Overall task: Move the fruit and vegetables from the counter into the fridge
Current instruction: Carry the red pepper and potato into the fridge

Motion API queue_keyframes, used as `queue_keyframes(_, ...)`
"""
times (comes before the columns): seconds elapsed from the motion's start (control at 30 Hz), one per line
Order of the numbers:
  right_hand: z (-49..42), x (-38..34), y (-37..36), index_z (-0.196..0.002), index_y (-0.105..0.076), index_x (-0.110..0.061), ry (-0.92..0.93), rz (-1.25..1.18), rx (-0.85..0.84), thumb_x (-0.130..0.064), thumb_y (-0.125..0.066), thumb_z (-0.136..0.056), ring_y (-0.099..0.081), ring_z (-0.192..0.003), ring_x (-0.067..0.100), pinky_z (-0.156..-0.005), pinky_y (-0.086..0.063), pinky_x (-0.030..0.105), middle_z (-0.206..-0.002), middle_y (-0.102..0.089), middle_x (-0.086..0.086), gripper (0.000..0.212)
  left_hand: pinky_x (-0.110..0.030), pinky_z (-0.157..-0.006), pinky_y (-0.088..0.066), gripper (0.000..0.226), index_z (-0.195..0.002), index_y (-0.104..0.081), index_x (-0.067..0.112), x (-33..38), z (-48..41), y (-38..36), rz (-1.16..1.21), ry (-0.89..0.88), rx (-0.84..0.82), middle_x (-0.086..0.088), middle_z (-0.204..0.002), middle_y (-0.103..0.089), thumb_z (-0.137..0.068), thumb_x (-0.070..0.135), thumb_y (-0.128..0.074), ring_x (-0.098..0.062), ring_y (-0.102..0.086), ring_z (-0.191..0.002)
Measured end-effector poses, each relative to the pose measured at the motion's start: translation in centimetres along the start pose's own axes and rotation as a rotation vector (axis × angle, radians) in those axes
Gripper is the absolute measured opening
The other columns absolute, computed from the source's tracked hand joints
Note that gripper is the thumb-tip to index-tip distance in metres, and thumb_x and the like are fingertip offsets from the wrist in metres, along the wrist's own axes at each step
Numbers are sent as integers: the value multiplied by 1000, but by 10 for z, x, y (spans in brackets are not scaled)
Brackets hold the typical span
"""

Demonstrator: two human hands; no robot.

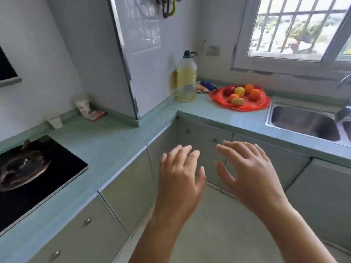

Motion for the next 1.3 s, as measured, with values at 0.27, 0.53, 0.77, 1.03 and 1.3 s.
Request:
queue_keyframes(0.27,-30,99,-33,-102,-67,-12,-146,85,21,-34,-46,-81,-63,-94,29,-87,-47,45,-103,-68,6,37,-55,-91,-44,39,-109,-63,9,19,-61,-101,158,-99,-79,-9,-112,-64,-81,30,-45,-30,-57,-109)
queue_keyframes(0.53,-104,208,-63,-102,-67,-12,-206,115,41,-36,-44,-80,-63,-94,30,-85,-47,45,-103,-69,8,40,-55,-93,-43,40,-111,-62,10,46,-162,-210,219,-145,-153,-7,-114,-63,-81,31,-45,-27,-55,-111)
queue_keyframes(0.77,-161,288,-96,-103,-68,-9,-227,119,56,-35,-45,-80,-63,-92,31,-83,-48,44,-101,-69,10,42,-54,-93,-43,40,-112,-61,11,45,-225,-280,263,-115,-178,-7,-115,-63,-82,32,-45,-26,-55,-111)
queue_keyframes(1.03,-221,350,-173,-103,-68,-8,-277,152,-5,-36,-43,-81,-64,-91,32,-83,-50,47,-100,-69,10,44,-48,-97,-41,41,-114,-60,13,-1,-292,-371,317,-104,-263,-5,-117,-62,-82,33,-44,-23,-54,-112)
queue_keyframes(1.3,-328,389,-243,-104,-66,-8,-301,194,-4,-34,-46,-81,-63,-88,33,-80,-49,44,-98,-68,9,40,-40,-95,-40,43,-115,-59,10,-67,-402,-454,372,-140,-306,-6,-116,-62,-83,32,-42,-22,-52,-112)
Point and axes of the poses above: each hand's wrist, its own z-axis away from the middle knuckle, its own y-axis out of the back of the hand, x = y × z, the point moved 10 cm from there along -z, towards the middle knuckle
